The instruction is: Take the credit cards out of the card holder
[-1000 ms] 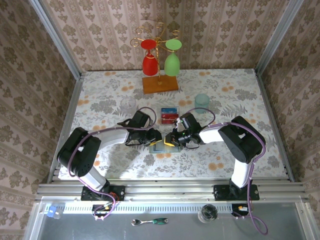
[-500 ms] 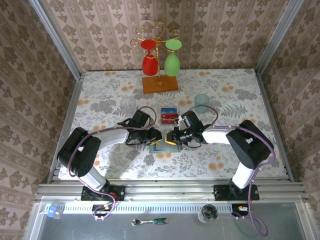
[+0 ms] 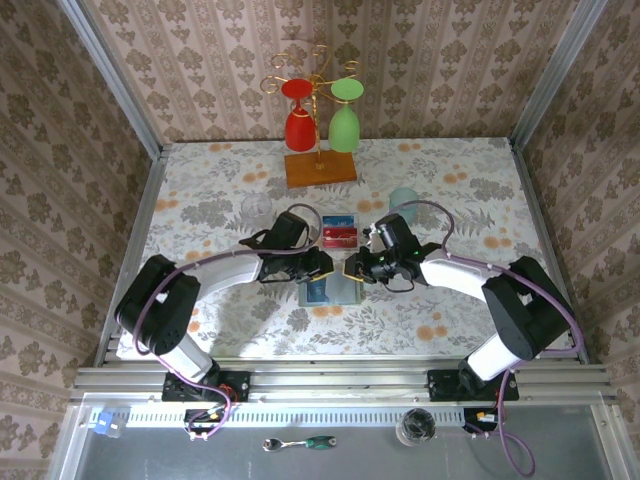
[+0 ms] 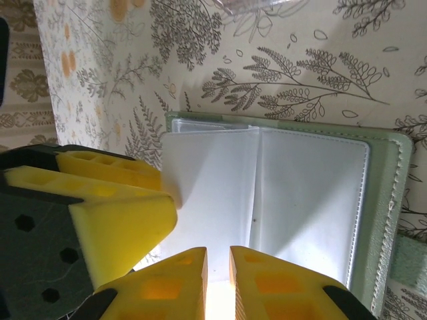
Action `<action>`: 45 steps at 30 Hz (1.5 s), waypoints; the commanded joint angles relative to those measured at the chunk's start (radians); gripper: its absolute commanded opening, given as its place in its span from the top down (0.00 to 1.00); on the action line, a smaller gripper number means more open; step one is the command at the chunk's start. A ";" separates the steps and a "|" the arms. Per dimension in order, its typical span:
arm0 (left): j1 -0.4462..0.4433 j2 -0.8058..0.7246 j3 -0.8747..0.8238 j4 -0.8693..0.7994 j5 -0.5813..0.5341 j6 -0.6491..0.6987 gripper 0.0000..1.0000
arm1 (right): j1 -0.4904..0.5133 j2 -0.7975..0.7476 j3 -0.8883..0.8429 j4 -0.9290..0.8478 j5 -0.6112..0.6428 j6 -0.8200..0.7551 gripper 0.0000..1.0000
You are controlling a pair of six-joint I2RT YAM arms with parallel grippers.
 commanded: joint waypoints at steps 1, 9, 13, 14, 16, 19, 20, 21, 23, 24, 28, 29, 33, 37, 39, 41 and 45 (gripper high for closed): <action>-0.014 0.030 0.036 -0.011 0.018 0.007 0.77 | -0.014 -0.044 -0.016 -0.044 0.022 -0.023 0.83; -0.048 0.103 0.111 -0.077 0.016 0.052 0.78 | -0.040 -0.090 -0.048 -0.069 0.028 -0.032 0.83; -0.060 0.127 0.127 -0.065 0.024 0.047 0.79 | -0.048 -0.109 -0.056 -0.079 0.032 -0.034 0.83; -0.063 0.135 0.130 -0.058 0.028 0.044 0.79 | -0.050 -0.112 -0.059 -0.082 0.032 -0.034 0.83; -0.066 0.147 0.133 -0.040 0.035 0.035 0.79 | -0.053 -0.119 -0.064 -0.086 0.033 -0.036 0.83; -0.071 0.172 0.135 -0.011 0.046 0.023 0.81 | -0.057 -0.133 -0.073 -0.092 0.037 -0.037 0.83; -0.073 0.181 0.137 -0.001 0.048 0.019 0.81 | -0.059 -0.136 -0.074 -0.094 0.037 -0.038 0.83; -0.074 0.189 0.137 0.013 0.054 0.015 0.81 | -0.061 -0.142 -0.077 -0.098 0.037 -0.039 0.83; -0.077 0.205 0.138 0.034 0.065 0.006 0.82 | -0.063 -0.148 -0.082 -0.101 0.038 -0.039 0.83; -0.079 0.214 0.142 0.042 0.068 0.003 0.82 | -0.064 -0.150 -0.084 -0.103 0.039 -0.040 0.83; -0.084 0.231 0.146 0.063 0.077 -0.005 0.80 | -0.068 -0.150 -0.091 -0.108 0.041 -0.041 0.83; -0.084 0.230 0.145 0.066 0.079 -0.007 0.78 | -0.068 -0.150 -0.092 -0.109 0.041 -0.041 0.83; -0.082 0.211 0.152 0.068 0.073 -0.006 0.70 | -0.070 -0.150 -0.088 -0.111 0.040 -0.038 0.83; -0.079 0.189 0.166 0.064 0.076 -0.005 0.67 | -0.070 -0.150 -0.081 -0.113 0.037 -0.036 0.83; -0.080 0.172 0.174 0.057 0.076 -0.003 0.67 | -0.070 -0.150 -0.079 -0.110 0.035 -0.034 0.83; -0.076 0.155 0.181 0.043 0.074 0.004 0.67 | -0.070 -0.145 -0.076 -0.104 0.032 -0.029 0.83; -0.058 0.118 0.177 0.008 0.065 0.026 0.67 | -0.066 -0.123 -0.069 -0.083 0.022 -0.017 0.83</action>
